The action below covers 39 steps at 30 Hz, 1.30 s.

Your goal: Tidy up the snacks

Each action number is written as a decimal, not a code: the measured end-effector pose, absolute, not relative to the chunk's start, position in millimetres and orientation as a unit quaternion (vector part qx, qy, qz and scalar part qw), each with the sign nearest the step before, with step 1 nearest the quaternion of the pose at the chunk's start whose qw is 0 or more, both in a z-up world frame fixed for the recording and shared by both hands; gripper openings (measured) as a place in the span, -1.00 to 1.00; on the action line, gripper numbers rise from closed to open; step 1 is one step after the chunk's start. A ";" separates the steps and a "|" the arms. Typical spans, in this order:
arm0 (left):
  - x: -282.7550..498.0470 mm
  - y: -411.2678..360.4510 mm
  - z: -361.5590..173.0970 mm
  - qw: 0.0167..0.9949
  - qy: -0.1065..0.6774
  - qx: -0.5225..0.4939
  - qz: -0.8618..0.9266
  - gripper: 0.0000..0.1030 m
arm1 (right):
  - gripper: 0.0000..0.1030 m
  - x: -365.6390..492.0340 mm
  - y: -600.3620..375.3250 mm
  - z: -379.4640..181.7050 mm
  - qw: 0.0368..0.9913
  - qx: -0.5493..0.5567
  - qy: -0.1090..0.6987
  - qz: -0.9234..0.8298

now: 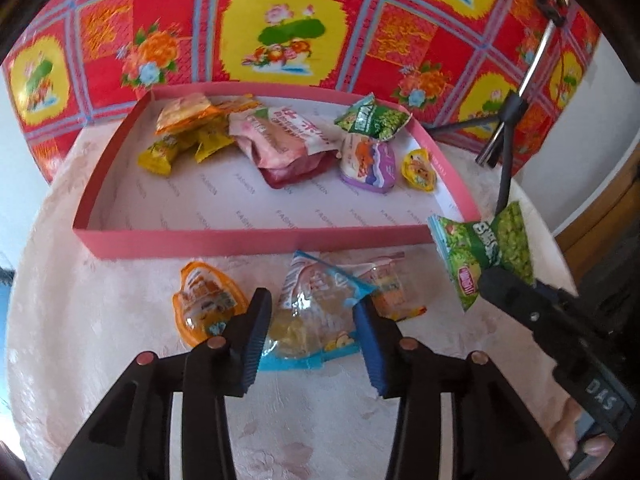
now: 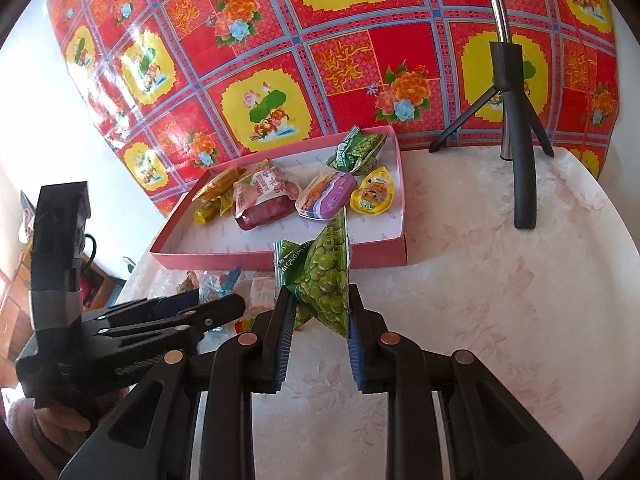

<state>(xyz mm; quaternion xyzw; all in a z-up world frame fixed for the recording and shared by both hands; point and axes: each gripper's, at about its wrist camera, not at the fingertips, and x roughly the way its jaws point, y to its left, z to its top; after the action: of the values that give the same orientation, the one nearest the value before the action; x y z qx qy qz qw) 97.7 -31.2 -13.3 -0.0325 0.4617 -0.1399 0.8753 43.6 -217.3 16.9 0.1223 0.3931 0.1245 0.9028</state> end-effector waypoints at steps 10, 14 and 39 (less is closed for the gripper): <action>81.9 -28.1 -3.8 0.880 0.451 -0.037 -0.144 -0.35 | -0.51 42.3 -219.0 19.5 0.905 0.122 0.388 0.123; 78.1 -25.8 11.4 0.887 0.435 -0.045 -0.151 -0.34 | -0.51 42.8 -219.1 23.2 0.907 0.121 0.384 0.126; 169.2 -40.0 51.5 0.904 0.400 -0.029 -0.152 -0.34 | -0.51 116.8 -200.5 43.0 0.913 0.089 0.373 0.141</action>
<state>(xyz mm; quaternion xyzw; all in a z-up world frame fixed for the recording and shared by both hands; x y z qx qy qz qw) 169.2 -40.0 51.5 -0.0289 0.3996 -0.1516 0.9036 116.8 -200.5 43.0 0.0885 0.3728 0.1409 0.9129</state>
